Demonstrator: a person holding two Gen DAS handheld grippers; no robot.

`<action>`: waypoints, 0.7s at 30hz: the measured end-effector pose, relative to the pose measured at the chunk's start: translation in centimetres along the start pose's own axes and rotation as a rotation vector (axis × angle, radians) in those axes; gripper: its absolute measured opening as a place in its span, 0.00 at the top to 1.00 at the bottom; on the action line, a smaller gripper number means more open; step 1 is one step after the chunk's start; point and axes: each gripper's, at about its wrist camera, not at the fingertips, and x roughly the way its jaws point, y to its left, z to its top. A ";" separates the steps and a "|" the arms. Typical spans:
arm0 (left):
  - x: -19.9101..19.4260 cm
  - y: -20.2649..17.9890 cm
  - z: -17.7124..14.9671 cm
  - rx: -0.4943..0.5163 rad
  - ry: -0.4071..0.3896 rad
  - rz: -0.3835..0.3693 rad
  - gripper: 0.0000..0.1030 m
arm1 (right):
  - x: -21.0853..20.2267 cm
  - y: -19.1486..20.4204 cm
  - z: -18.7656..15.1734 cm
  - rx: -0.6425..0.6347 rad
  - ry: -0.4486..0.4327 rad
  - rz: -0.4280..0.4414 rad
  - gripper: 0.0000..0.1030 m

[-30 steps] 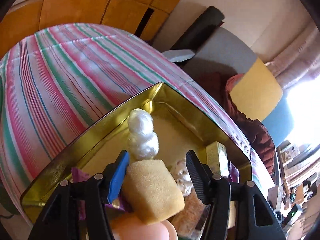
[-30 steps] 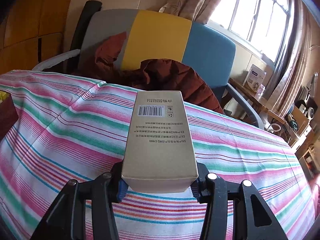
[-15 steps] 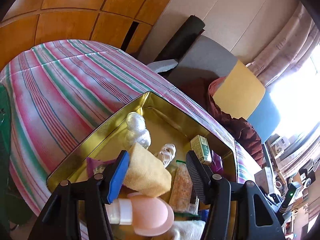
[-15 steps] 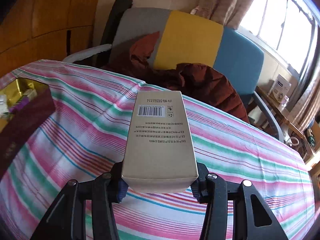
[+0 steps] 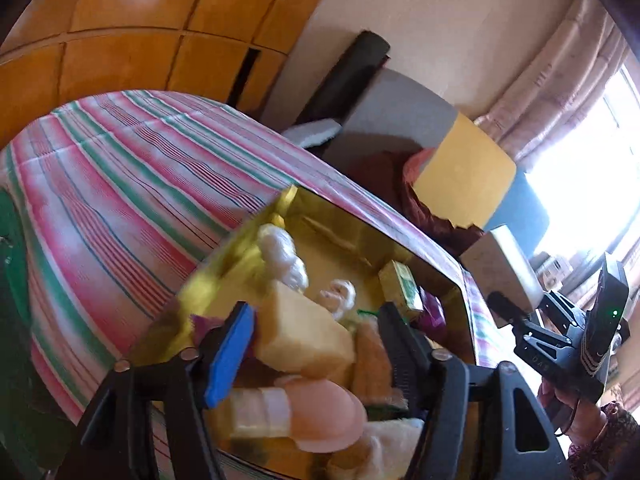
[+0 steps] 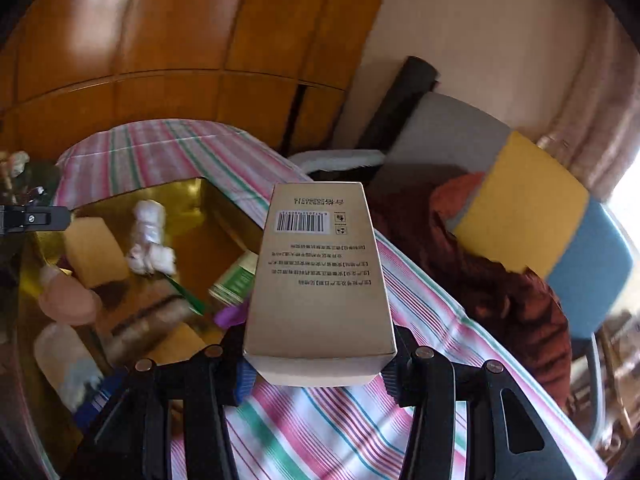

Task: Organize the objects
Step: 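Open both grippers to drop the plastic bag and cream box into the tray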

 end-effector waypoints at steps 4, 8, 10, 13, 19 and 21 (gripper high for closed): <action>-0.9 1.1 0.1 -0.053 -0.025 0.007 0.32 | 2.4 2.6 2.7 -0.060 0.018 0.058 0.51; -1.2 1.4 -0.4 -0.060 -0.015 0.021 0.32 | 4.9 5.2 4.7 -0.145 0.054 0.106 0.51; -1.1 1.1 -0.7 -0.049 -0.001 0.018 0.32 | 6.1 6.4 5.4 -0.188 0.077 0.136 0.51; -1.0 0.8 -1.1 -0.031 0.011 0.017 0.32 | 7.9 8.0 6.1 -0.267 0.108 0.157 0.51; -0.8 0.5 -1.5 -0.016 0.028 0.010 0.32 | 11.2 9.7 6.4 -0.336 0.166 0.165 0.23; -0.7 0.5 -1.5 -0.015 0.034 0.009 0.32 | 11.4 9.5 6.3 -0.323 0.157 0.111 0.16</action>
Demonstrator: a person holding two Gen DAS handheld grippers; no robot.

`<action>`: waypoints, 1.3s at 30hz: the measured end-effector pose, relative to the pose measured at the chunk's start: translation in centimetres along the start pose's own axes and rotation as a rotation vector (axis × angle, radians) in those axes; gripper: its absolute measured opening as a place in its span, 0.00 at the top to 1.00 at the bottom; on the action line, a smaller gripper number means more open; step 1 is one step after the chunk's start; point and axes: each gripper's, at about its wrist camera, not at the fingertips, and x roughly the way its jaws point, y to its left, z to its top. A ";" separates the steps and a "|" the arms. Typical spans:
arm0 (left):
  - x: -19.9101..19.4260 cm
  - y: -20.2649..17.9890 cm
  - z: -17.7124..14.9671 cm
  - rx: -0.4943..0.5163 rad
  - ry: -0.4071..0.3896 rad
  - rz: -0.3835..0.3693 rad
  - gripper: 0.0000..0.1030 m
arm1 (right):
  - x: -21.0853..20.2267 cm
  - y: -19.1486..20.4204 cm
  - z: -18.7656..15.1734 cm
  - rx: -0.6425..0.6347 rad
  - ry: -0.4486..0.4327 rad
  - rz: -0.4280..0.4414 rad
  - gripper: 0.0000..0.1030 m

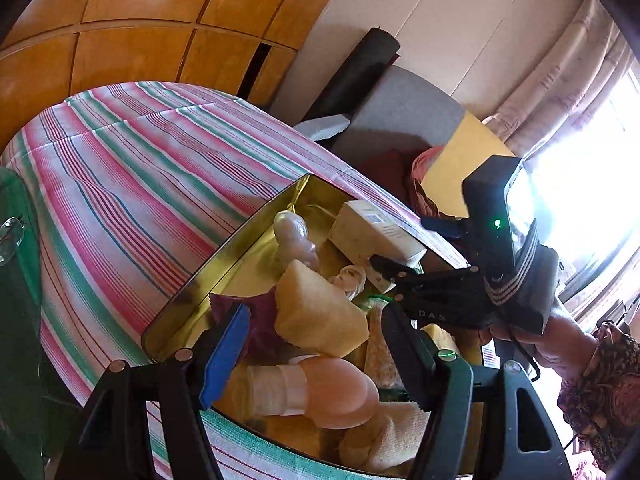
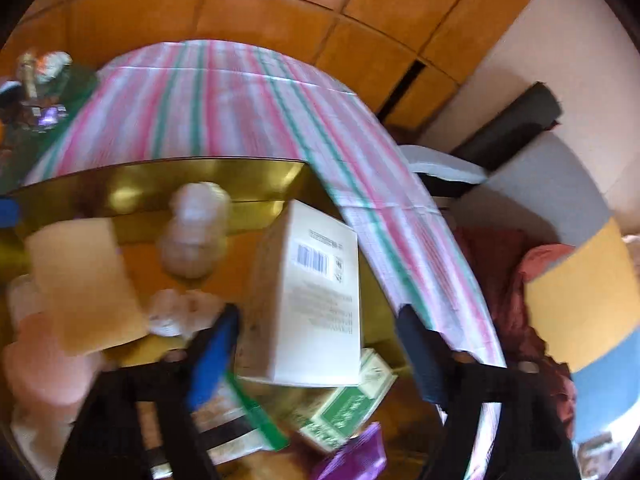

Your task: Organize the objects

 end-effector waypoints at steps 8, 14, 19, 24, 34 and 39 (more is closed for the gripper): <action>0.1 -1.6 -0.2 0.041 0.000 0.054 0.32 | -2.6 -2.4 -2.4 0.287 -0.017 -0.064 0.05; 0.0 -3.3 -0.7 0.093 0.011 0.084 0.32 | -5.5 -2.1 -4.9 0.443 0.013 -0.049 0.03; -0.7 -4.4 -1.3 0.132 0.014 0.130 0.32 | -8.4 -1.1 -6.4 0.525 0.031 -0.057 0.02; -2.2 -5.3 -1.8 0.192 -0.017 0.174 0.32 | -10.4 -0.7 -7.8 0.680 0.070 -0.029 0.00; -4.0 -6.1 -2.2 0.248 -0.033 0.239 0.32 | -13.6 1.5 -7.9 0.782 0.084 -0.055 0.00; -4.7 -6.0 -2.0 0.249 -0.028 0.283 0.32 | -15.2 2.3 -7.3 0.792 0.070 -0.116 0.00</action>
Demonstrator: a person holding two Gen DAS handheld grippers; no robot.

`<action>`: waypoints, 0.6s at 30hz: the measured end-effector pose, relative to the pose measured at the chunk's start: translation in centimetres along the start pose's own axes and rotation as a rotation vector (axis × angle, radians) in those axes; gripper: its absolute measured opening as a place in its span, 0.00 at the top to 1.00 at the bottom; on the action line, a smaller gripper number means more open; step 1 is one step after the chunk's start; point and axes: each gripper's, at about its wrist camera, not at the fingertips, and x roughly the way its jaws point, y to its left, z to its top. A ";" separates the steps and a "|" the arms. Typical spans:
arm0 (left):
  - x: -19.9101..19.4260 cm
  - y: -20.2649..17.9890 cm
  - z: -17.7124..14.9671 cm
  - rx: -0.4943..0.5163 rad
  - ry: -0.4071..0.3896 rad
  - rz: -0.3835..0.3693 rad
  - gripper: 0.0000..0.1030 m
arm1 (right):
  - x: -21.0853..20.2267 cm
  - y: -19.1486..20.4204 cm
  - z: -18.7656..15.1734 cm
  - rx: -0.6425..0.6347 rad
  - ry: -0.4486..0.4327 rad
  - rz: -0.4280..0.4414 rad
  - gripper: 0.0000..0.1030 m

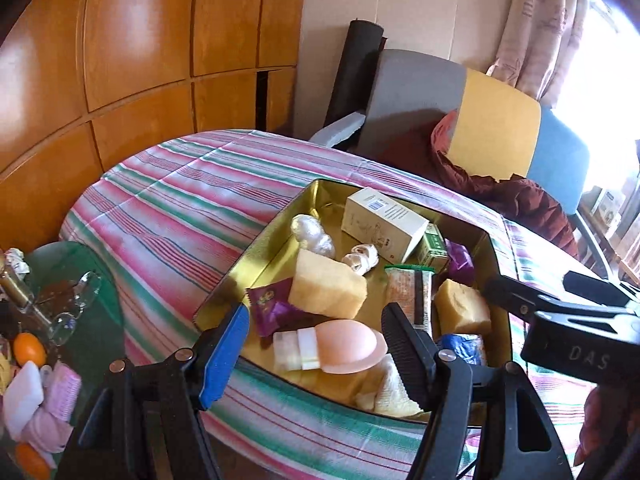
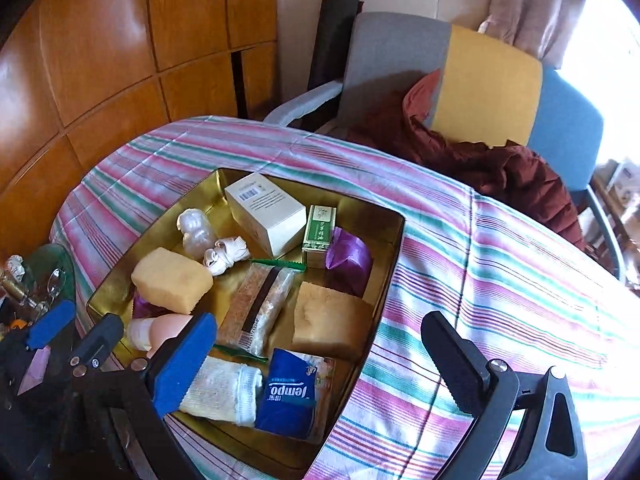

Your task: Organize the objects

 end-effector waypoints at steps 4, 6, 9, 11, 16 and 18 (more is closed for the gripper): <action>-0.4 0.6 0.4 -0.009 -0.009 0.046 0.32 | -0.9 0.3 -0.4 0.016 -0.022 -0.046 0.00; -0.6 0.8 0.6 -0.008 -0.016 0.068 0.32 | -1.0 0.6 -0.5 0.023 -0.017 -0.075 0.00; -0.9 1.1 1.0 -0.011 -0.011 0.070 0.32 | -1.1 0.6 -0.7 0.041 -0.012 -0.066 0.00; -1.0 1.3 1.2 -0.016 0.001 0.053 0.32 | -1.2 0.7 -0.7 0.050 -0.017 -0.068 0.00; -1.3 1.3 1.5 -0.024 0.015 0.038 0.32 | -1.7 1.0 -0.6 0.061 -0.026 -0.091 0.00; -1.4 0.9 1.5 -0.017 0.011 0.060 0.32 | -1.9 1.0 -0.5 0.072 -0.030 -0.101 0.00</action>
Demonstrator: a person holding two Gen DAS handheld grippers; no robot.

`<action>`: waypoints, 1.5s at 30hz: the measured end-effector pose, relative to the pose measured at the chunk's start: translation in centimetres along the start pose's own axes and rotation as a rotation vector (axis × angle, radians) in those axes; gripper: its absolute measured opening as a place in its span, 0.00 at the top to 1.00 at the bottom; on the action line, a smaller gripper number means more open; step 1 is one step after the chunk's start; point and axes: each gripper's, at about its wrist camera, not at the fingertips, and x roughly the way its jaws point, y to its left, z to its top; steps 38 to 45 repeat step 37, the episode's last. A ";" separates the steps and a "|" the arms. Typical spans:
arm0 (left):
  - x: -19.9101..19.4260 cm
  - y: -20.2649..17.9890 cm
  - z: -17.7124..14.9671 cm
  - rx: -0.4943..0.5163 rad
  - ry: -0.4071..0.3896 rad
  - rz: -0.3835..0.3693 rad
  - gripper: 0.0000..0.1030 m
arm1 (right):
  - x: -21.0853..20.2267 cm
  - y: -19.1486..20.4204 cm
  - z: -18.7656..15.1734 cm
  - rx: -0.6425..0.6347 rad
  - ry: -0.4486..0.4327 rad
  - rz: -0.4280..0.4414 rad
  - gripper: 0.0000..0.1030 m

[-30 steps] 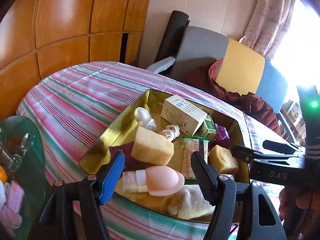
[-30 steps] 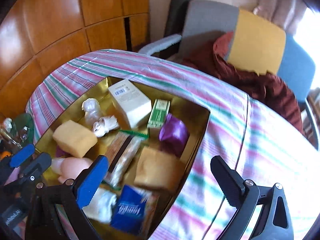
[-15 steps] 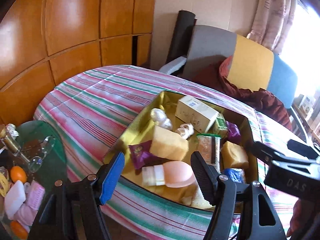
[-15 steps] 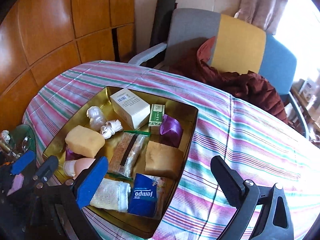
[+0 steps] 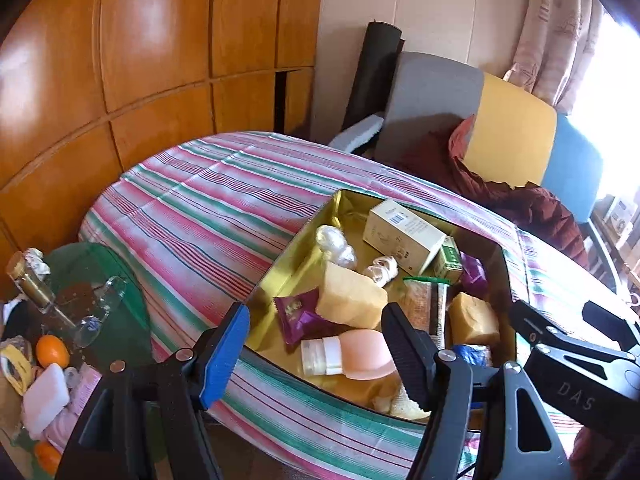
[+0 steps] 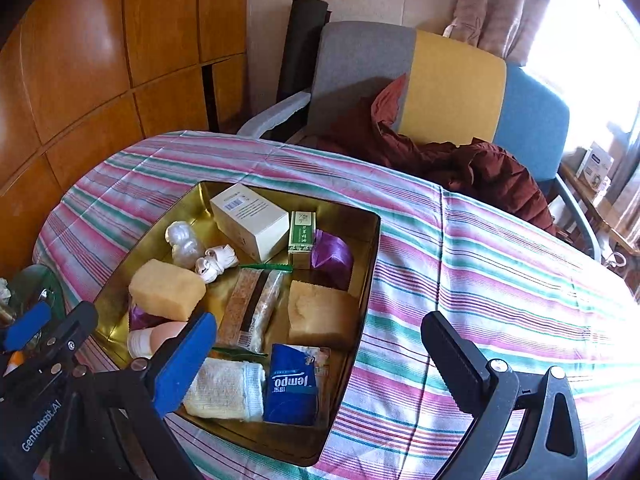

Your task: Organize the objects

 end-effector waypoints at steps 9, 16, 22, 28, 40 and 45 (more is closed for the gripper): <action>-0.4 0.3 0.4 -0.013 0.007 0.037 0.32 | -0.1 -0.5 0.1 0.059 0.017 -0.011 0.00; -0.3 0.3 0.2 -0.003 0.017 0.034 0.33 | -0.6 0.1 -0.2 0.054 0.000 -0.025 0.00; -0.5 0.1 0.3 0.008 0.011 0.044 0.33 | -0.3 0.5 -0.4 0.030 0.008 -0.065 0.00; -0.6 0.1 0.4 0.010 0.018 0.041 0.33 | -0.1 0.4 -0.6 0.032 0.008 -0.066 0.00; -0.8 -0.3 0.3 0.030 -0.005 0.062 0.36 | 0.0 -0.1 -0.6 0.059 0.014 -0.058 0.00; -0.8 -0.3 0.3 0.030 -0.005 0.062 0.36 | 0.0 -0.1 -0.6 0.059 0.014 -0.058 0.00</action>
